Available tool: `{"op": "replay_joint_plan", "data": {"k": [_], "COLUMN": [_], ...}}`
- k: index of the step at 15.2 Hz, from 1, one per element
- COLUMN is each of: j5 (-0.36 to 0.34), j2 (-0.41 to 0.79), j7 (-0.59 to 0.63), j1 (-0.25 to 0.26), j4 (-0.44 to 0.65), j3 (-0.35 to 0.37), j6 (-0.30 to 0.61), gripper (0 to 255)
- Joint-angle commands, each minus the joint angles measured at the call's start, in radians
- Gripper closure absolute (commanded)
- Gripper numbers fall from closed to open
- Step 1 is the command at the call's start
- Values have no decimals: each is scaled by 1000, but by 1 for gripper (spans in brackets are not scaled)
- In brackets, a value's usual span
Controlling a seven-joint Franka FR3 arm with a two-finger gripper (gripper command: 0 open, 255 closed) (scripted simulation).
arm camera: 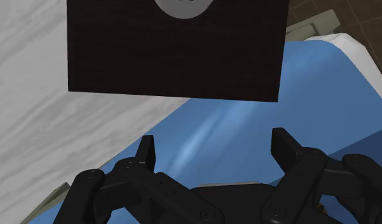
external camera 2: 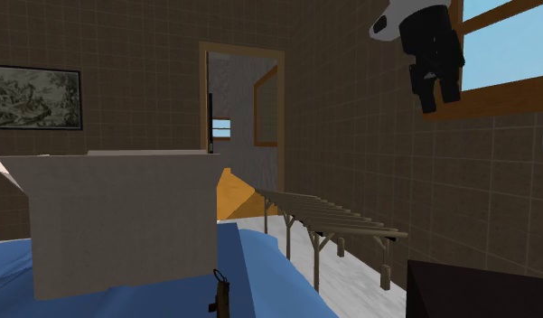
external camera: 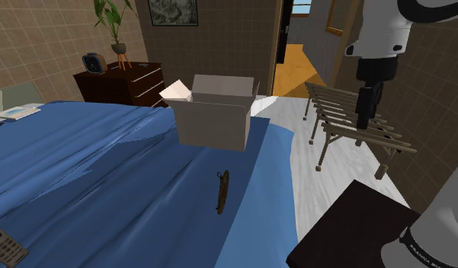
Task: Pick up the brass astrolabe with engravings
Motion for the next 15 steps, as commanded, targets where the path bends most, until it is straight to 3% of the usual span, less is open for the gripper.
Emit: {"op": "replay_joint_plan", "data": {"k": [1,8,15], "j5": [0,85,117], "j2": [0,215,467], "j7": [0,138,274], "j1": [0,35,55], "j4": [0,62,189], "j3": [0,122,228], "j6": [0,141,257], "gripper": [0,0,0]}}
